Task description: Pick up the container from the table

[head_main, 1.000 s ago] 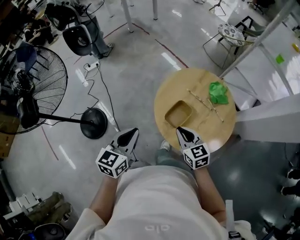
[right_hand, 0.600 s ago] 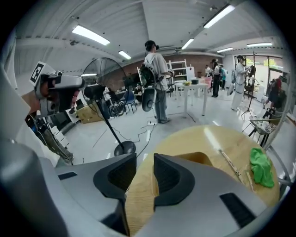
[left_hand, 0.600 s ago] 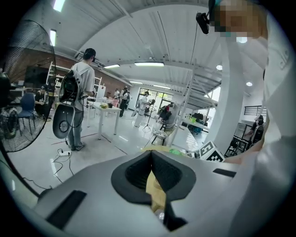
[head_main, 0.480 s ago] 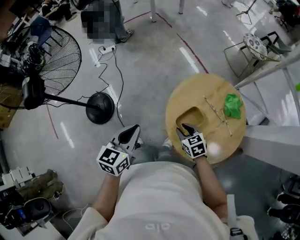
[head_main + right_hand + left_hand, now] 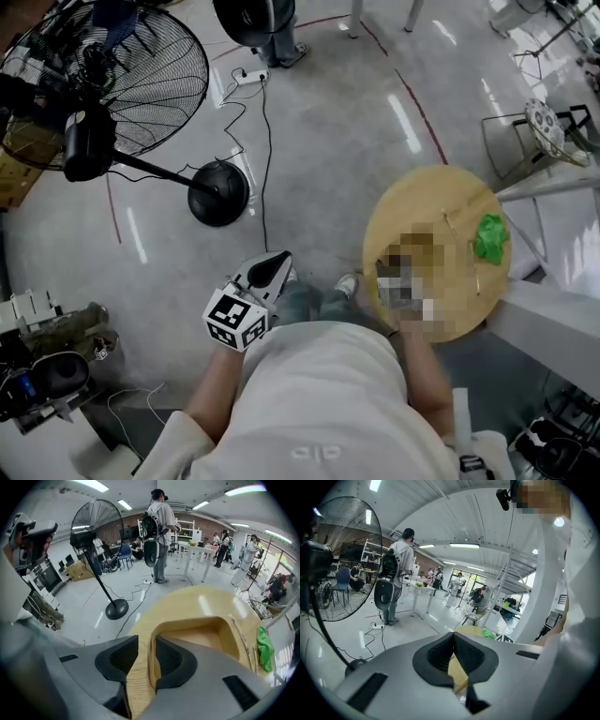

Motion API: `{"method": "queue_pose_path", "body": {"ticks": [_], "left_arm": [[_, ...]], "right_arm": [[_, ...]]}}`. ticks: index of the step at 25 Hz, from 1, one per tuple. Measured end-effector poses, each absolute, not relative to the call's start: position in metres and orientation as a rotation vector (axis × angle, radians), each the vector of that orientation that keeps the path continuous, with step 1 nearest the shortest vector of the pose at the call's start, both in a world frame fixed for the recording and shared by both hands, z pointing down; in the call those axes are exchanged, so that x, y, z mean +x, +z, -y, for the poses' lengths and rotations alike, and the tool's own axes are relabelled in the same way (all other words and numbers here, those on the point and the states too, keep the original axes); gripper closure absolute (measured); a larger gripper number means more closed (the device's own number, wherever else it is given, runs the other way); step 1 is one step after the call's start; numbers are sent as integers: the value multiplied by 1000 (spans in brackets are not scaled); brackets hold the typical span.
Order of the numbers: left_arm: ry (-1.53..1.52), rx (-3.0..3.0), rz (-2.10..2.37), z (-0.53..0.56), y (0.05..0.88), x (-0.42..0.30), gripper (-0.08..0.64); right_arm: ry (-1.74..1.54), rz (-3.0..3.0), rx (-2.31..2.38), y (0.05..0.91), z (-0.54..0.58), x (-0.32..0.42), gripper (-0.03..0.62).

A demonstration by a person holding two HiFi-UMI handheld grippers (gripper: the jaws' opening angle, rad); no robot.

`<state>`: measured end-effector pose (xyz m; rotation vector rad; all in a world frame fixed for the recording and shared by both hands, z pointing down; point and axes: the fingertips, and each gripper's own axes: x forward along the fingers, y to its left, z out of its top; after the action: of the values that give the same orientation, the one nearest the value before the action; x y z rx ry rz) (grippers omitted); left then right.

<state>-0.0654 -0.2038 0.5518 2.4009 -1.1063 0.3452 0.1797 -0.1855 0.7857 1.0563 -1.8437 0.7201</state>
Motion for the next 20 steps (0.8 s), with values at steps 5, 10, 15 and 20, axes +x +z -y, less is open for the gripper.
{"method": "queue_pose_path", "body": {"ticks": [5, 10, 15, 20], "left_arm": [[331, 2359, 1177, 199, 553, -98, 545], [312, 2319, 1240, 199, 551, -128, 545], [287, 2301, 1296, 196, 551, -152, 545], [259, 2305, 1340, 199, 538, -165, 545]], "right_arm": [[668, 1774, 1039, 801, 192, 172, 522], [631, 1764, 1029, 795, 211, 159, 545], [591, 1818, 1027, 775, 230, 132, 549], [551, 1909, 1050, 732, 252, 103, 551]]}}
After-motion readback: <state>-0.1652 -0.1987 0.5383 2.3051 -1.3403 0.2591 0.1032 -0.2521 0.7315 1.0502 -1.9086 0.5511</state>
